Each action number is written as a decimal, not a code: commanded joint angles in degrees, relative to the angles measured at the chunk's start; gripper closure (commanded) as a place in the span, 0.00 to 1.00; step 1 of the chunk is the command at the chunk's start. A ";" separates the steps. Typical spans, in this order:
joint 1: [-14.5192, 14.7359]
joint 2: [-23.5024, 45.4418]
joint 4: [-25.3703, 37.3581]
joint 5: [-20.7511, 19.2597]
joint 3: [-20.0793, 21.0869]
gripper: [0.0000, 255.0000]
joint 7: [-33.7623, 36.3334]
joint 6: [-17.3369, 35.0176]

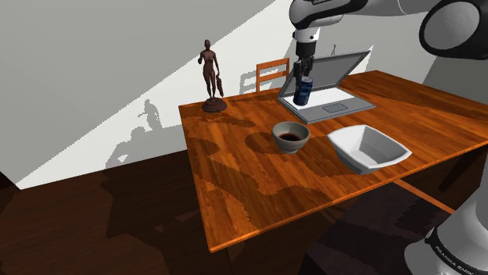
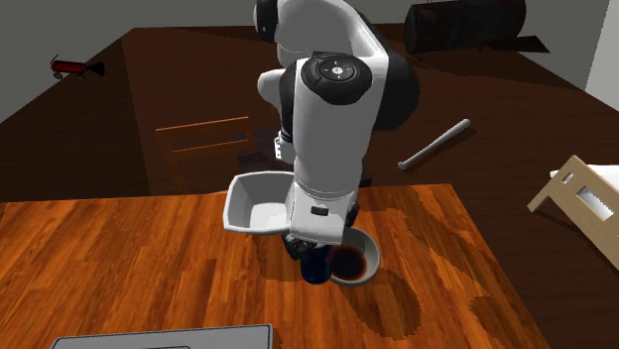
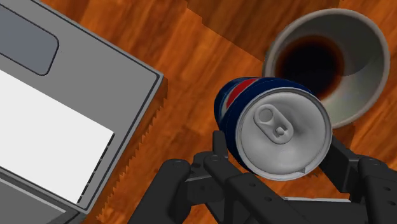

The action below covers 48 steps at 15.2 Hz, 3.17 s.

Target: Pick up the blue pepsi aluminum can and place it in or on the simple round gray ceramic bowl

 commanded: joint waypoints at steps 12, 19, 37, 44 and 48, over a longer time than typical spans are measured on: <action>7.40 -12.95 -17.61 -1.97 3.22 1.00 10.39 4.77; 7.40 -12.13 -21.93 -1.88 3.25 1.00 10.35 9.91; 7.37 -10.03 -26.86 -1.65 3.30 0.00 10.22 16.92; 7.39 -11.00 -24.23 -1.76 3.28 0.00 10.30 13.33; 7.40 -11.63 -21.60 -1.84 3.26 0.00 10.35 10.07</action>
